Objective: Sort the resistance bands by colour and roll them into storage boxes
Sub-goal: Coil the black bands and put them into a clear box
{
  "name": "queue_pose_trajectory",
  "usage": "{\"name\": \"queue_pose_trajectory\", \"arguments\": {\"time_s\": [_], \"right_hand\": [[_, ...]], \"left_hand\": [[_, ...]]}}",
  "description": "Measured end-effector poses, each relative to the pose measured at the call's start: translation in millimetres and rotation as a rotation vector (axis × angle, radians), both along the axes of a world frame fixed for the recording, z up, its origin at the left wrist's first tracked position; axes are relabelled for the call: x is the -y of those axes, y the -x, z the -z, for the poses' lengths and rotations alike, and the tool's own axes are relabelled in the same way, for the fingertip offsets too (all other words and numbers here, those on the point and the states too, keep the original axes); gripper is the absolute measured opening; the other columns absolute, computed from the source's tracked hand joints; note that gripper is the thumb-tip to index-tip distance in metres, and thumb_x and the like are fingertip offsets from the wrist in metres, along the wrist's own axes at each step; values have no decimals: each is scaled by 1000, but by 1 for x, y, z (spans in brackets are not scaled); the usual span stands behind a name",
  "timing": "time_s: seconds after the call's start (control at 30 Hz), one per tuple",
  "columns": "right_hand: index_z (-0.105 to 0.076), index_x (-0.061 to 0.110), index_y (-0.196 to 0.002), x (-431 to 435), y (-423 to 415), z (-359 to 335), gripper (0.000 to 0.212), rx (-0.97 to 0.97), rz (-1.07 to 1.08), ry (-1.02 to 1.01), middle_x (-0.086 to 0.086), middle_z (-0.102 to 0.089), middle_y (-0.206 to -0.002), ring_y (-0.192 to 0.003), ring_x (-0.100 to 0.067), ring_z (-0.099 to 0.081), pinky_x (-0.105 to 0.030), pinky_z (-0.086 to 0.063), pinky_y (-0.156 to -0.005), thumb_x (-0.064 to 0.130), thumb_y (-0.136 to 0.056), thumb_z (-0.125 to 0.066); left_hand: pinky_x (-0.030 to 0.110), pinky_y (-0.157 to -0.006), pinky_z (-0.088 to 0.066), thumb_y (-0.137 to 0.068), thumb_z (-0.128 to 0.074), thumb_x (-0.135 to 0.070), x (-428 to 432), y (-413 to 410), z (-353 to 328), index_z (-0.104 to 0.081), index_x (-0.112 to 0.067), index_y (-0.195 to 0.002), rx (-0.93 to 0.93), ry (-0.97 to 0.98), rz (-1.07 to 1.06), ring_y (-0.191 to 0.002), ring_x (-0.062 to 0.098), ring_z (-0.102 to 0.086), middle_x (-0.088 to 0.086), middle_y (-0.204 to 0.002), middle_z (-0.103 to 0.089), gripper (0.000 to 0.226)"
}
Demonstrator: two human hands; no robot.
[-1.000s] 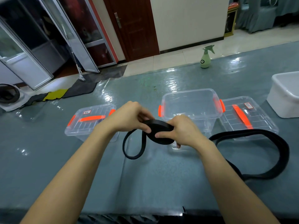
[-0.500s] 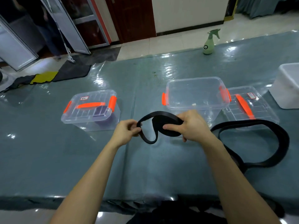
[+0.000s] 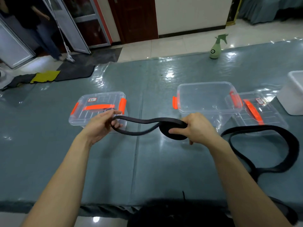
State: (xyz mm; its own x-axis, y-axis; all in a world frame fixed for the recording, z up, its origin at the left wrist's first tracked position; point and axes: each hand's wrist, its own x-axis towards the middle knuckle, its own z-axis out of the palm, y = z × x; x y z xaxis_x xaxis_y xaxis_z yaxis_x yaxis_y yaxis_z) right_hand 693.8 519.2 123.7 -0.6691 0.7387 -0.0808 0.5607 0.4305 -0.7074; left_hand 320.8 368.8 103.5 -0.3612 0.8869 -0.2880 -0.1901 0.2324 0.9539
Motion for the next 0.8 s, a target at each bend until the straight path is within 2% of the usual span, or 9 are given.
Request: {"name": "queue_pose_trajectory", "arguments": {"time_s": [0.03,0.1,0.17,0.27,0.4,0.47,0.53,0.63,0.8], "right_hand": [[-72,47,-67,2,4,-3,25,11,-10,-13,13,-64,-49,-36,-14,-65,-25,-45,-46,59,-86,-83],[-72,34,-63,4,11,-8,36,30,-16,-37,10,-65,-50,-36,-15,-66,-26,-47,-45,58,-86,-84],[-72,29,-66,6,15,-12,37,57,-44,-54,8,-67,-52,-36,-15,-65,-22,-47,-42,57,-86,-84],[-75,25,-70,12,20,-17,35,124,-88,-82,4,-68,-52,-35,-15,-65,-24,-47,-40,56,-85,-85],[-71,27,-67,23,22,-18,36,232,-105,-122,3,-70,-54,-33,-15,-64,-23,-44,-42,56,-82,-85],[-71,28,-70,26,22,-18,32,246,-110,-114,2,-71,-57,-34,-15,-64,-27,-48,-43,56,-81,-84],[-73,29,-73,29,22,-19,31,277,-127,-127,0,-71,-57,-34,-14,-64,-30,-53,-45,57,-82,-83],[-70,30,-69,31,21,-20,34,320,-141,-150,-1,-70,-54,-34,-13,-64,-28,-51,-47,59,-83,-82],[-69,29,-65,32,16,-19,37,292,-139,-165,3,-67,-48,-31,-11,-61,-24,-46,-43,60,-81,-81]], "left_hand": [[42,-95,-58,-115,-53,-26,2,0,2,-76,-6,-119,-63,31,-10,-71,24,-63,7,-70,-53,31],[34,-92,-61,-114,-56,-25,8,-4,7,-80,-8,-112,-177,107,-10,-89,32,-77,17,-88,-72,30],[37,-101,-62,-113,-59,-19,15,-13,13,-79,-7,-116,-289,185,11,-111,35,-77,14,-107,-79,23],[43,-116,-53,-109,-66,-14,20,-39,11,-77,-12,-122,-590,234,78,-119,24,-73,5,-119,-80,18],[19,-112,-51,-95,-84,-35,9,-90,-27,-76,-28,-131,-703,-28,338,-125,-1,-69,-17,-130,-77,37],[8,-109,-45,-86,-91,-48,1,-113,-49,-75,-36,-134,-846,-82,435,-126,-11,-64,-27,-130,-75,52],[5,-104,-44,-82,-94,-46,-9,-129,-65,-77,-36,-131,-977,-90,514,-120,-15,-65,-27,-123,-77,52],[9,-88,-49,-88,-90,-30,-22,-142,-80,-84,-30,-115,-1125,-70,619,-105,-8,-73,-18,-106,-83,28],[35,-93,-59,-90,-88,-26,-31,-146,-91,-85,-25,-107,-1192,-69,697,-95,2,-77,-12,-96,-84,18]]}}
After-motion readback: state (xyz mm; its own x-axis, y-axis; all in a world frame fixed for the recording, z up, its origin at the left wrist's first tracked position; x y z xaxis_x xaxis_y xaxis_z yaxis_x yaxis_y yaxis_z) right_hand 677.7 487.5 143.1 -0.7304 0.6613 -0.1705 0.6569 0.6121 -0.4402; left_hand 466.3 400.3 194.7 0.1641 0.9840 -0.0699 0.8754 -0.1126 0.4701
